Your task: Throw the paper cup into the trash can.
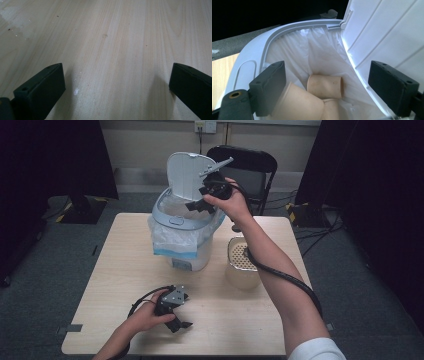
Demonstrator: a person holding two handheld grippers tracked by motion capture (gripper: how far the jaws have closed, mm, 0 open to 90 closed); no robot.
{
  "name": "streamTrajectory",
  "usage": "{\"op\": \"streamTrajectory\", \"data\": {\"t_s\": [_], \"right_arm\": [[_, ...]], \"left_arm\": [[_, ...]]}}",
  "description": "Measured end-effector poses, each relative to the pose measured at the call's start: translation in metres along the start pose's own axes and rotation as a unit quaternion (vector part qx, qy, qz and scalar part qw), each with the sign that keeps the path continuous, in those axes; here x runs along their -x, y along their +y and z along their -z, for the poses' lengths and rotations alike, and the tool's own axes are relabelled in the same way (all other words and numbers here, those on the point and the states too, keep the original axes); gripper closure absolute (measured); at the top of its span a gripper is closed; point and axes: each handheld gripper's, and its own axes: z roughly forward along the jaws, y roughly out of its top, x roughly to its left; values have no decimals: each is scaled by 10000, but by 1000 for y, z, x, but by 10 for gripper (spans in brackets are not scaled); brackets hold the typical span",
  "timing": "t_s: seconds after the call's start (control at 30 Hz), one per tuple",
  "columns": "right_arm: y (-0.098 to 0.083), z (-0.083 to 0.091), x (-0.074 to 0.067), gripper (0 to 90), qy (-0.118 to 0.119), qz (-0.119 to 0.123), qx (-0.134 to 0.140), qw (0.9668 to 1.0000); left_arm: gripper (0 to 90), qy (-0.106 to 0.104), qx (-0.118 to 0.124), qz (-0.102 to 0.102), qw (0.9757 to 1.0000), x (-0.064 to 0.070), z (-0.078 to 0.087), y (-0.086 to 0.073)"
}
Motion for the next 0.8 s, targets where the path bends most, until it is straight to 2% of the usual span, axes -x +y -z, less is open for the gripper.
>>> {"op": "streamTrajectory", "data": {"t_s": [0.33,0.53,0.8], "right_arm": [[-11,34,11,146,-223,-123,-9,9997],[-25,45,20,145,-333,-247,-22,9991],[-30,41,34,147,-396,-341,23,9986]], "left_arm": [[0,0,2,1,10000,0,0,0],[0,-1,2,1,10000,0,0,0],[0,0,3,1,10000,0,0,0]]}}
